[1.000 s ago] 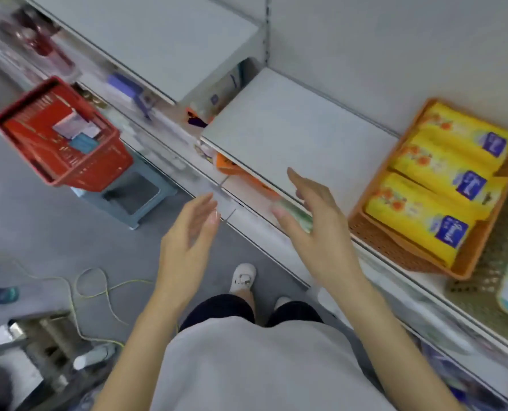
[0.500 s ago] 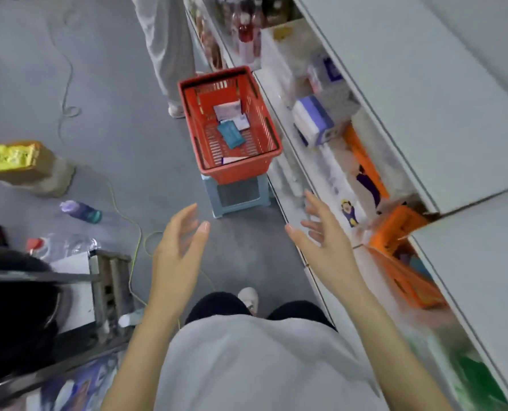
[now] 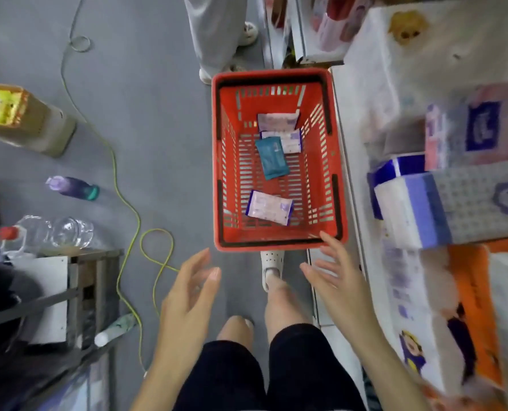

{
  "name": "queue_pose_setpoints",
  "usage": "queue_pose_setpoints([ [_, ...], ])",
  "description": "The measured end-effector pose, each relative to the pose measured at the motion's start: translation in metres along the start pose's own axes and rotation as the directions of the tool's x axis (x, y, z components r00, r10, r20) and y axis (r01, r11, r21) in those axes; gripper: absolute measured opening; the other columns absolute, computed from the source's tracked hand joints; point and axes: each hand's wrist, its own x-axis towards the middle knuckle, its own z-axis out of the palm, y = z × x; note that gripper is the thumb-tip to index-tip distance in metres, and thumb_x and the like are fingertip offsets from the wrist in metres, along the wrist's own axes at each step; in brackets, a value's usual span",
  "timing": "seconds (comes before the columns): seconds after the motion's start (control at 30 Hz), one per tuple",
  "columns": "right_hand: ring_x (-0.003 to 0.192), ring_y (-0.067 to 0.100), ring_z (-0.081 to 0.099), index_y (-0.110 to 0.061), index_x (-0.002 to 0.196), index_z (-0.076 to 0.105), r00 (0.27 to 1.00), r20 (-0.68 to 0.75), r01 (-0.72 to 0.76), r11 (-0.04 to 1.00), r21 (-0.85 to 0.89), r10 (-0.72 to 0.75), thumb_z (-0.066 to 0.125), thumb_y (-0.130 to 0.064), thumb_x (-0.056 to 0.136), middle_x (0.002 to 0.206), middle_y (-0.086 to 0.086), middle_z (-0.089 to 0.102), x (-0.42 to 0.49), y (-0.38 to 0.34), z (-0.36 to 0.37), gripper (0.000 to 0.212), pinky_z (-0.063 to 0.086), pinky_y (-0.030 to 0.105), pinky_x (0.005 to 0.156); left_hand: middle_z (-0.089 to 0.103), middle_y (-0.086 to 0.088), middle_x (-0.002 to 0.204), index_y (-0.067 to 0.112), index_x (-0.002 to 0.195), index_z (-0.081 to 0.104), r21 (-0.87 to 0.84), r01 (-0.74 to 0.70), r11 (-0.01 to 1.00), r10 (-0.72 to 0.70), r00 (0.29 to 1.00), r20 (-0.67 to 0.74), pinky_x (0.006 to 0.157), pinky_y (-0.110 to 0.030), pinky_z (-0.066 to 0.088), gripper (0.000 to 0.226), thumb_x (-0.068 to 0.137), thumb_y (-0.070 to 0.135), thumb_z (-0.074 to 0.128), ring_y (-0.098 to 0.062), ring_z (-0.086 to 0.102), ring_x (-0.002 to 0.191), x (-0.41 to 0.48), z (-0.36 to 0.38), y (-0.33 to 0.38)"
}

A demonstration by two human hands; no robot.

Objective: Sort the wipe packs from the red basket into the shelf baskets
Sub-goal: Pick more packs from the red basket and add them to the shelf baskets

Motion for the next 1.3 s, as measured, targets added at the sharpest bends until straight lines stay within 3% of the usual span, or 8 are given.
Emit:
queue_pose_setpoints([
  [0.27,0.097,-0.003,0.057,-0.032,0.115,0.054,0.99,0.139,-0.005,0.974,-0.227,0.038,0.071,-0.015,0.083,0.108,-0.016,0.057,0.244,0.026,0.032,0.04,0.045,0.01,0.077,0.067,0.01,0.098,0.025,0.111,0.058,-0.118,0.075,0.99,-0.081,0.996,-0.043,0.08,-0.015,0.049,0.018,0.093,0.024,0.058,0.003,0.062,0.087,0.218,0.114,-0.012],
  [0.4,0.102,0.018,0.061,-0.019,0.112,0.061,0.957,0.214,-0.098,0.913,-0.397,0.196,0.078,-0.02,0.076,0.11,0.001,0.065,0.315,0.075,0.069,0.039,0.048,0.031,0.086,0.057,0.017,0.087,0.021,0.113,0.056,-0.014,0.225,0.974,-0.226,0.973,-0.047,0.074,-0.015,0.044,0.027,0.09,0.034,0.061,-0.002,0.057,0.082,0.318,0.158,-0.039],
  [0.57,0.108,0.02,0.05,-0.023,0.108,0.059,0.966,0.206,0.015,0.764,-0.645,0.156,0.081,-0.032,0.069,0.112,0.0,0.057,0.332,0.129,0.097,0.046,0.037,0.029,0.086,0.061,-0.003,0.097,0.012,0.111,0.054,-0.072,0.349,0.934,-0.351,0.936,-0.01,0.05,-0.007,0.042,0.029,0.088,0.025,0.067,-0.013,0.058,0.081,0.394,0.191,-0.071],
  [0.7,0.119,0.016,0.04,-0.035,0.116,0.044,0.977,0.194,0.113,0.542,-0.833,0.094,0.075,-0.044,0.071,0.124,-0.009,0.048,0.332,0.141,0.107,0.055,0.027,0.034,0.093,0.063,-0.002,0.093,0.008,0.106,0.063,-0.037,0.287,0.957,-0.283,0.956,0.076,0.055,-0.006,0.046,0.024,0.085,0.016,0.07,-0.004,0.058,0.069,0.418,0.206,-0.083],
  [0.87,0.112,0.016,0.05,-0.026,0.116,0.04,0.969,0.209,0.064,0.68,-0.73,0.133,0.08,-0.031,0.071,0.117,-0.005,0.052,0.333,0.142,0.111,0.06,0.036,0.026,0.084,0.067,-0.007,0.109,0.016,0.099,0.052,0.095,0.232,0.968,-0.224,0.971,-0.085,0.084,-0.034,0.054,0.046,0.069,0.031,0.083,-0.018,0.065,0.094,0.425,0.228,-0.1],
  [0.97,0.106,0.014,0.054,-0.025,0.11,0.044,0.965,0.222,0.059,0.705,-0.707,0.141,0.078,-0.03,0.071,0.113,-0.007,0.052,0.329,0.137,0.108,0.052,0.033,0.023,0.071,0.061,-0.005,0.115,0.015,0.111,0.042,0.255,0.209,0.944,-0.159,0.966,-0.204,0.087,-0.036,0.049,0.069,0.063,0.042,0.084,-0.022,0.061,0.102,0.423,0.239,-0.101],
  [1.13,0.088,0.014,0.064,-0.027,0.103,0.065,0.94,0.183,-0.094,0.734,-0.672,0.288,0.067,-0.028,0.08,0.101,-0.003,0.069,0.324,0.126,0.097,0.023,0.049,0.027,0.071,0.068,-0.002,0.113,0.018,0.113,0.057,0.259,0.269,0.928,-0.239,0.961,-0.141,0.088,-0.042,0.053,0.06,0.065,0.044,0.082,-0.023,0.065,0.101,0.429,0.241,-0.1],
  [1.3,0.082,0.016,0.06,-0.012,0.104,0.067,0.92,0.007,-0.366,0.865,-0.345,0.392,0.064,-0.014,0.088,0.105,0.008,0.069,0.31,0.112,0.066,0.017,0.045,0.022,0.061,0.066,-0.012,0.115,0.008,0.117,0.06,0.234,0.234,0.944,-0.228,0.972,-0.055,0.09,-0.041,0.053,0.043,0.079,0.017,0.075,-0.029,0.064,0.104,0.412,0.226,-0.069],
])
